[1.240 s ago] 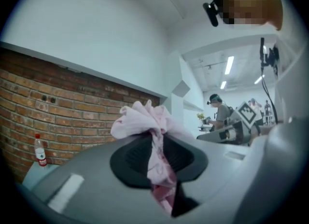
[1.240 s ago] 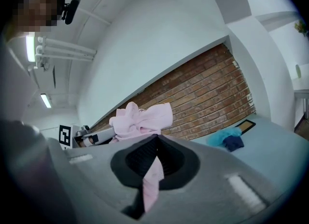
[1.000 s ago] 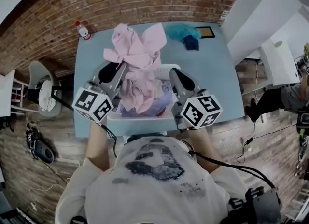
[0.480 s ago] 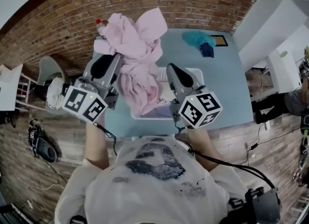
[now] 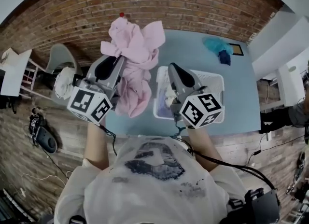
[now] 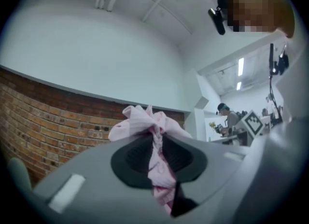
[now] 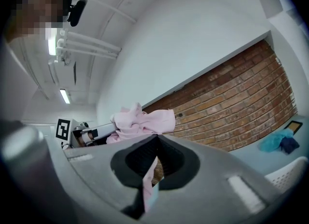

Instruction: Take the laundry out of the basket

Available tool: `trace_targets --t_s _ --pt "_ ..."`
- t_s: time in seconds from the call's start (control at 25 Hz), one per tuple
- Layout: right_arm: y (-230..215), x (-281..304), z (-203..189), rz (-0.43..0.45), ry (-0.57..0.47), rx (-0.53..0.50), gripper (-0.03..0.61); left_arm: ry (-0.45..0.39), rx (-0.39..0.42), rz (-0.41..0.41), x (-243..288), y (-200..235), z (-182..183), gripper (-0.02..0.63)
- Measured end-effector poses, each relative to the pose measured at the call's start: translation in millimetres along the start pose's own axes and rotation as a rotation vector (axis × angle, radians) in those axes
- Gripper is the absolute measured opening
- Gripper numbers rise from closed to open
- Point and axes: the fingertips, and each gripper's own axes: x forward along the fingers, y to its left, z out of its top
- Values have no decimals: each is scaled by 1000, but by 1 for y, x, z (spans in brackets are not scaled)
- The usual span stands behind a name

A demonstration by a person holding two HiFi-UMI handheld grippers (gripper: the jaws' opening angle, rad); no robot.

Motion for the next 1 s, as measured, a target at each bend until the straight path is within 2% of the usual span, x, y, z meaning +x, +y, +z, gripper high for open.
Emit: trace_targets --t_s 0.4,0.6,1.0 --pt "46 47 -50 21 54 47 -3 127 -3 46 -52 56 -63 48" --pt "50 58 -75 8 85 74 -3 183 -6 47 -66 69 -96 46" --pt "46 74 -110 -18 147 117 -3 301 -67 22 -82 75 -161 46"
